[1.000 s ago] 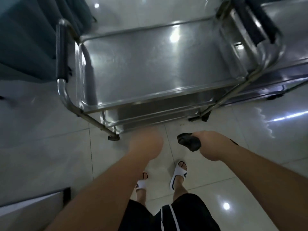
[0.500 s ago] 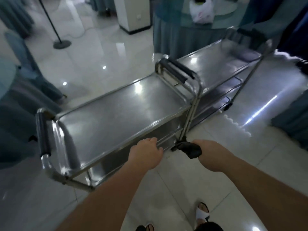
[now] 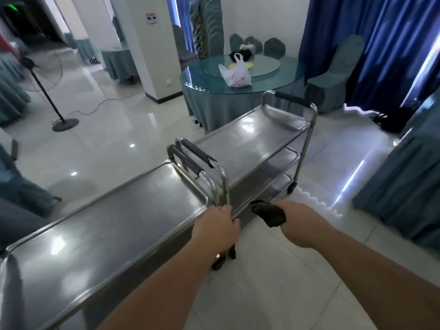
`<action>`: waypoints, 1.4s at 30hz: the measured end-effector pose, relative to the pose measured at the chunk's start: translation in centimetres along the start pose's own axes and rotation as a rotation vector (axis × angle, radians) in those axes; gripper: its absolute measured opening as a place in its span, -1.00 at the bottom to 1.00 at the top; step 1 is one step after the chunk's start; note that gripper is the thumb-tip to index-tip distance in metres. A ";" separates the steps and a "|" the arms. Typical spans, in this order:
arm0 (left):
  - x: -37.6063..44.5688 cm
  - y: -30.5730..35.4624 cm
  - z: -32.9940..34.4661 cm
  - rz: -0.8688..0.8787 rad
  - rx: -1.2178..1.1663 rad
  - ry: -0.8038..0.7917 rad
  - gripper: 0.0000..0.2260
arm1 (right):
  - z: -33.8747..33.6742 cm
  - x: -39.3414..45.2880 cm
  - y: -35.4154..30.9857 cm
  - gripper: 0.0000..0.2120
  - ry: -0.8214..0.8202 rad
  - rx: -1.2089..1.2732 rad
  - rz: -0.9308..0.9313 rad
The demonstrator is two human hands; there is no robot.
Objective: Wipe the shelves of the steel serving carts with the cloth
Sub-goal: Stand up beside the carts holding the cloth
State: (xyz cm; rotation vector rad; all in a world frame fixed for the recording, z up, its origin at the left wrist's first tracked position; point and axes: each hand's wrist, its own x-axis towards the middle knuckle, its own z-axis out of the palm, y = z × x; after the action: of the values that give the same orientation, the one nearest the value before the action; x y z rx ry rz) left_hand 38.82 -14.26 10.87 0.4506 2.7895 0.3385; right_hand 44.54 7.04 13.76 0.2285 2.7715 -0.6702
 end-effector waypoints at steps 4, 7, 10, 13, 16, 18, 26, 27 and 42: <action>4.0 2.2 -0.5 -0.002 0.002 0.000 -0.55 | -2.3 3.9 2.4 -0.69 -0.016 -0.010 -0.017; 7.4 1.7 -1.3 -0.020 -0.005 0.010 -0.51 | -2.8 7.6 3.3 -0.70 -0.026 -0.018 -0.028; 11.3 0.1 -1.6 -0.038 -0.011 0.011 -0.51 | -3.1 12.1 3.4 -0.74 -0.041 -0.046 -0.020; 16.0 -2.1 -1.8 -0.049 -0.040 0.002 -0.57 | -3.2 17.1 2.8 -0.69 -0.050 -0.043 0.001; 20.3 -4.7 -2.2 -0.054 -0.071 -0.023 -0.60 | -3.3 21.6 1.2 -0.69 -0.081 -0.056 0.030; 22.7 -6.6 -2.6 -0.072 -0.089 -0.037 -0.61 | -3.3 24.4 -0.2 -0.70 -0.106 -0.060 0.031; 28.9 -13.9 -4.1 -0.236 -0.142 -0.045 -0.57 | -2.2 35.0 -6.6 -0.56 -0.152 -0.058 -0.064; 29.2 -14.6 -4.0 -0.268 -0.153 -0.056 -0.55 | -2.0 36.2 -7.3 -0.56 -0.154 -0.045 -0.087; 28.0 -13.8 -0.1 -0.867 -0.358 0.020 -0.50 | 5.6 48.6 -10.4 -0.33 -0.164 -0.279 -0.711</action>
State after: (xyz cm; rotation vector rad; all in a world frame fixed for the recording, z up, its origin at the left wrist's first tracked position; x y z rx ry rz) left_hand 9.71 -17.59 0.17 -0.8173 2.5501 0.5933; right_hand -2.54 -0.54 -1.50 -0.8591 2.7057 -0.4025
